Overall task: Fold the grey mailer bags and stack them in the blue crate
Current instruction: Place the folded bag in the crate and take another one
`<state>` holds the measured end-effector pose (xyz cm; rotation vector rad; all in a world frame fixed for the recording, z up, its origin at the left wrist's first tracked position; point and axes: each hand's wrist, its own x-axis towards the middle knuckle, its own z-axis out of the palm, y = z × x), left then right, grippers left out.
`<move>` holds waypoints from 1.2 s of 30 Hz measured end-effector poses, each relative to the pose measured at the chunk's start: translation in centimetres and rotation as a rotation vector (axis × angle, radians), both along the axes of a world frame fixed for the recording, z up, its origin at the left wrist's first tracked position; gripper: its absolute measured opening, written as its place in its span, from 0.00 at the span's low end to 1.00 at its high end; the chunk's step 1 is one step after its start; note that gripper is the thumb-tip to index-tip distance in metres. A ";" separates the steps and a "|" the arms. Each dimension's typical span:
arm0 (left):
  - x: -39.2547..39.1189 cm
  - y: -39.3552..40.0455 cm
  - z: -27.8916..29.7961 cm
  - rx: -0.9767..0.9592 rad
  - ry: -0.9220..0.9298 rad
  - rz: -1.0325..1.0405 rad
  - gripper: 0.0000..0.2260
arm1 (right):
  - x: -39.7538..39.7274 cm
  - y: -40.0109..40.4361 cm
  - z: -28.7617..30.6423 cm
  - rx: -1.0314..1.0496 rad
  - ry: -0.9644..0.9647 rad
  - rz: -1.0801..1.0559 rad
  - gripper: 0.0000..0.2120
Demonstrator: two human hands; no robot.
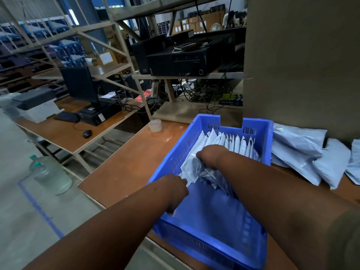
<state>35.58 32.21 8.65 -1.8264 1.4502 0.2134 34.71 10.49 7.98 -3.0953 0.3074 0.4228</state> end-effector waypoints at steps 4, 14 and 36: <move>0.3 -0.3 -0.2 0.005 -0.017 -0.033 0.27 | -0.1 0.6 -1.0 0.048 0.013 0.057 0.19; 2.1 -0.2 0.6 -0.018 -0.106 -0.137 0.35 | -1.3 -0.1 1.8 0.055 -0.039 -0.023 0.26; -9.9 -16.6 9.6 -0.596 0.181 -0.347 0.26 | -26.7 -8.8 6.4 0.035 -0.275 -0.291 0.40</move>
